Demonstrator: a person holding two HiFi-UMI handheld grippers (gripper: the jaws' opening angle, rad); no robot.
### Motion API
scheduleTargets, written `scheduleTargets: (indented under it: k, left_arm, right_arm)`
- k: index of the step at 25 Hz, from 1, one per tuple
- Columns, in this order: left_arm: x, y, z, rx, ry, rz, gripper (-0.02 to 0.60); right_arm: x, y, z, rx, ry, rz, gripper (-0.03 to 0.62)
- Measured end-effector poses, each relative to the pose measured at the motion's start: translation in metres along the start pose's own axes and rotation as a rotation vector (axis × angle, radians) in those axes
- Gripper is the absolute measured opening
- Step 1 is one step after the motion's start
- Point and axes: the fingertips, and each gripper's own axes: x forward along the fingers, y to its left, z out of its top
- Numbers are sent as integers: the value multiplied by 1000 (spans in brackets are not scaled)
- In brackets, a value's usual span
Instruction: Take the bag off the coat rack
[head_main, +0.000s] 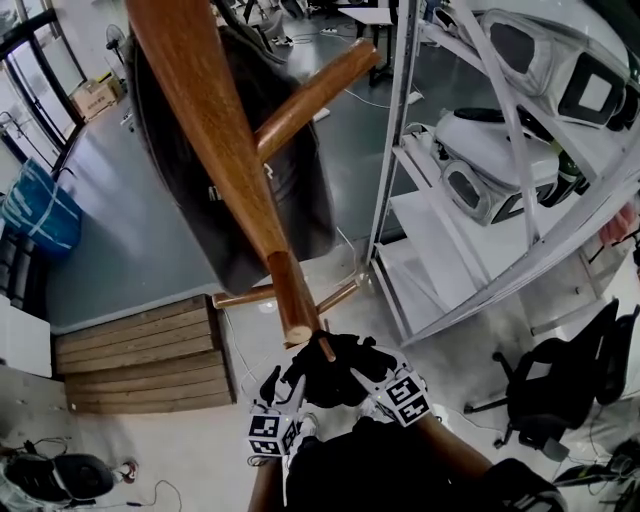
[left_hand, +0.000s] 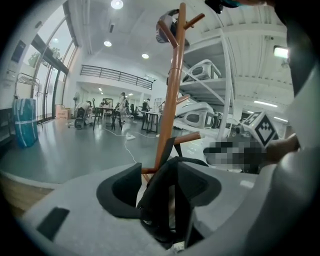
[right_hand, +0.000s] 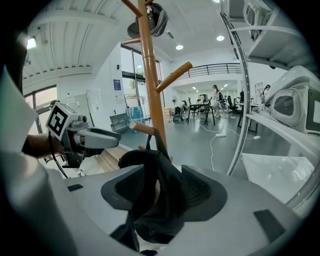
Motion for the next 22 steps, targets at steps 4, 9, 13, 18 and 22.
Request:
scheduleTargets:
  k: [4,9,13,18,22]
  left_arm:
    - [14,1,-18,28,77,-44,258]
    - [29,1,-40,51,188,-93,270]
    - [39,3,-57,69,261,-116,273]
    - [54,0,-75,117,317,-167,273]
    - [64,-1,-91,153,374,-188,273]
  right_arm:
    - [12,-10,-16,-7,71,19,225]
    - [24,-21,-33,5,141,34,238]
    - [34,-25,-46,3,194,60,242]
    - [49,-24,-65,-6,279,89,249]
    - [58,-24,-75,-19,314,80,250]
